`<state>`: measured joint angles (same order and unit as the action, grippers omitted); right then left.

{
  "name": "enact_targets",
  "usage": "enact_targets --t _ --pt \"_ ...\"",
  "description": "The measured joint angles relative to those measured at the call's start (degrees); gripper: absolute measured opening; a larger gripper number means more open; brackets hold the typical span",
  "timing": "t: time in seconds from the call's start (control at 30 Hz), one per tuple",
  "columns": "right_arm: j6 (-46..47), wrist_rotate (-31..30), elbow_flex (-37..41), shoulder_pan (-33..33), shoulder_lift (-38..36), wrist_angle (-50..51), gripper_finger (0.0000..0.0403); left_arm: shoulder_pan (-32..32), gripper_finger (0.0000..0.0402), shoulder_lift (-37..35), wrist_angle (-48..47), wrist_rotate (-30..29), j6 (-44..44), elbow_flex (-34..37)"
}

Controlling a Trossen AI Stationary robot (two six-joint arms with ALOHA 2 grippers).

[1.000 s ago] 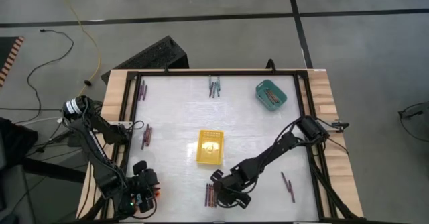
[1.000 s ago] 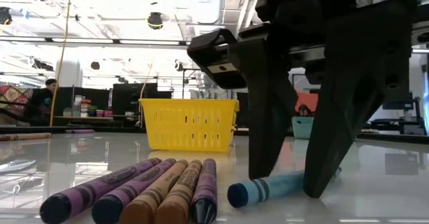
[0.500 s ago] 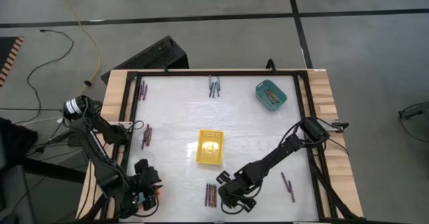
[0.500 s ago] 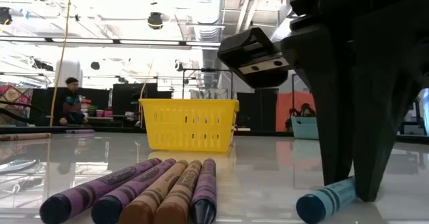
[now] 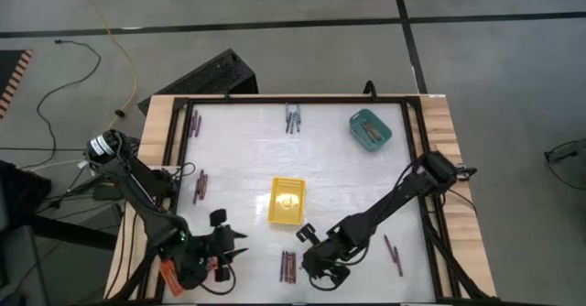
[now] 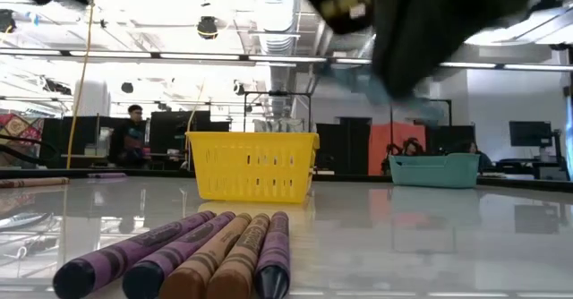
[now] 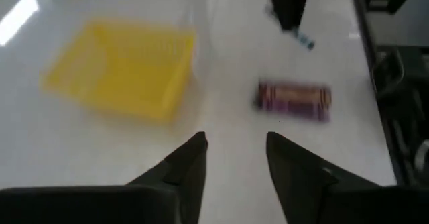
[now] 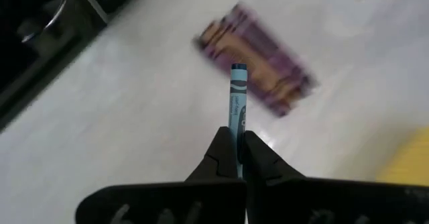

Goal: Sort crayons
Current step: Put the dark blue crayon into the orange basket

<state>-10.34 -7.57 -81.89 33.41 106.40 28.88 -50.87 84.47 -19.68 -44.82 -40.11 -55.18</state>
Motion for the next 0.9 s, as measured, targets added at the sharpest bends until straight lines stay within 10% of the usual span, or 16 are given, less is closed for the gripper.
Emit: enact_targets --t 0.4,0.9 --pt "-2.7 -9.7 0.0 1.5 -14.9 -6.9 0.0000 1.1 0.0185 0.0 33.8 -4.0 50.5 0.0" --pt "-9.7 -5.9 -0.1 0.5 -17.1 -23.5 0.0000 7.7 0.0138 0.0 51.9 8.6 67.9 0.0"
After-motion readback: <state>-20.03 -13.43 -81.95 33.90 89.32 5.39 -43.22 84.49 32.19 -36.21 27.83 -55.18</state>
